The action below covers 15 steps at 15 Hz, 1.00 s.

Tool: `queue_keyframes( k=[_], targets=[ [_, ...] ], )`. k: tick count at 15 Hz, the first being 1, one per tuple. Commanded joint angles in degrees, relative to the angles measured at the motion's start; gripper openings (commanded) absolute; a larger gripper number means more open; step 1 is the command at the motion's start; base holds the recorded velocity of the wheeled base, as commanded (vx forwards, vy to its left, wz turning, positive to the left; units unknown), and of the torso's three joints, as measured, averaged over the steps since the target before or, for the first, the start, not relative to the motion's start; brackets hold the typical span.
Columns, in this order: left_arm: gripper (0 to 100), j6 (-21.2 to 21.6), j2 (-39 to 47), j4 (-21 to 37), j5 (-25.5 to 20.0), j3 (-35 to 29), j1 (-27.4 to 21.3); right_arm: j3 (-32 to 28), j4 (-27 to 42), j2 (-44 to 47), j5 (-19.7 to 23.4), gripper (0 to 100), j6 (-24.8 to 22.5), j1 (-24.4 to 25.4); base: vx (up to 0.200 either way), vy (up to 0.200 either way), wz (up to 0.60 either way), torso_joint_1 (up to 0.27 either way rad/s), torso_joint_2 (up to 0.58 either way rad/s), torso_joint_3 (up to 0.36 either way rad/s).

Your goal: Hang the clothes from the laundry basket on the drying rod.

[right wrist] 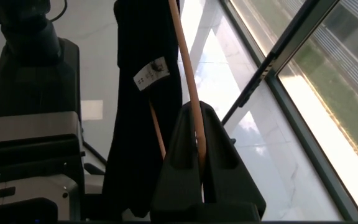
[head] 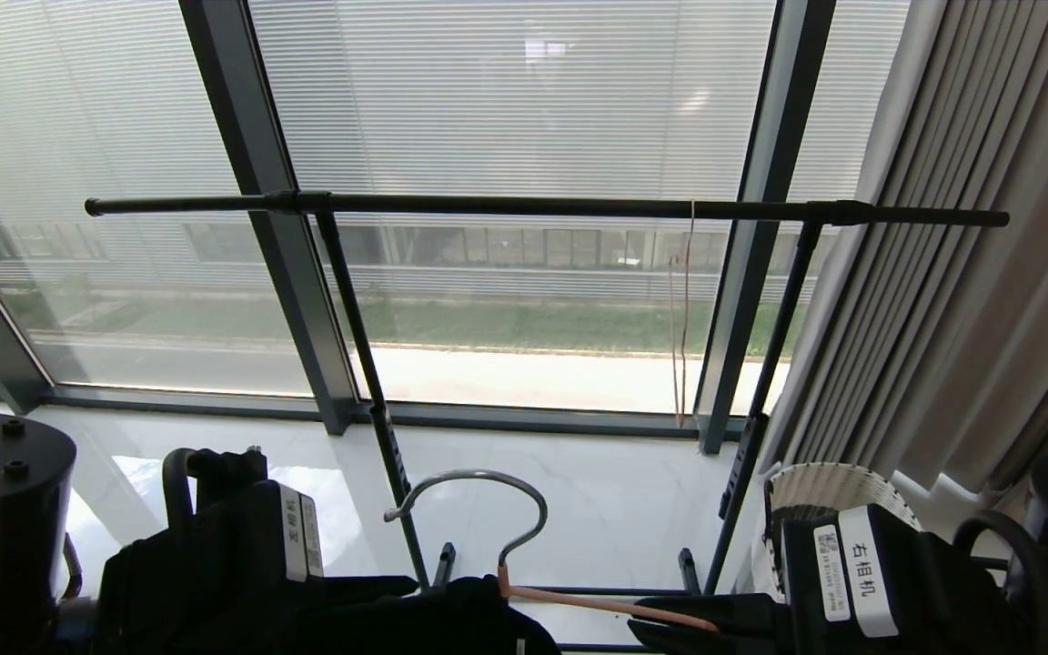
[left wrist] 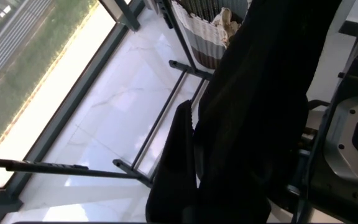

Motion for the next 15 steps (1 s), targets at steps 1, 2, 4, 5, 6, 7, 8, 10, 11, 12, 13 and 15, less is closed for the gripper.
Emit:
queue_keyframes(
  k=[1,2,4,5,6,7,8,10,11,12,13,15],
  targets=[
    [0,-0.1,-0.1,-0.1,0.0,0.0,-0.1,0.0,0.0,0.1,0.1,0,-0.1,0.1,0.000,0.000,0.00,0.000,0.00,0.000],
    [0,-0.1,-0.2,-0.2,0.0,0.0,-0.1,0.0,0.1,0.1,-0.2,0,-0.1,0.2,0.000,0.000,0.00,0.000,0.00,0.000],
    [0,-0.1,-0.2,-0.2,0.0,0.0,-0.1,0.0,0.3,0.1,-3.2,100,-0.1,1.1,0.000,0.000,0.00,0.000,0.00,0.000],
    [0,-0.1,-0.2,-0.3,0.1,0.0,-0.1,0.0,0.2,-0.1,-4.5,100,-0.1,1.2,0.000,0.000,0.00,0.000,0.00,0.000],
    [0,-0.1,-0.2,-0.3,0.2,0.0,-0.1,0.0,0.3,-0.3,-4.9,100,-0.1,1.2,0.000,0.000,0.00,0.000,0.00,0.000],
    [0,-0.1,-0.4,-0.3,0.3,0.0,-0.1,0.0,0.2,-0.4,-5.4,100,-0.1,0.7,0.000,0.000,0.00,0.000,0.00,0.000],
    [0,-0.2,-0.8,-0.3,0.4,0.2,0.0,0.0,0.2,-0.5,-6.6,100,-0.1,0.2,0.000,0.000,0.00,0.000,0.00,0.000],
    [0,-0.2,-1.8,-0.3,1.7,1.1,0.1,0.0,0.2,-0.8,-9.4,100,-0.1,-0.4,0.000,0.000,0.00,0.000,0.00,0.000],
    [0,-0.1,-2.7,-0.3,3.6,2.5,0.4,0.0,0.2,-1.0,-9.7,100,-0.1,-0.5,0.000,0.000,0.00,0.000,0.00,0.000],
    [0,-0.1,-3.5,-0.3,4.6,4.1,1.6,0.0,0.2,-1.2,-9.7,100,-0.2,-0.5,0.000,0.000,0.00,0.000,0.00,0.000],
    [0,-0.2,-3.8,-0.3,4.5,5.4,4.2,0.0,0.2,-1.2,-9.7,100,-0.8,-0.5,0.000,0.000,0.00,0.000,0.00,0.000],
    [0,-0.7,-3.6,-0.4,3.8,4.9,10.3,0.1,0.2,-1.3,-9.5,100,-2.2,-0.2,0.000,0.000,0.00,0.000,0.00,0.000]
  ],
)
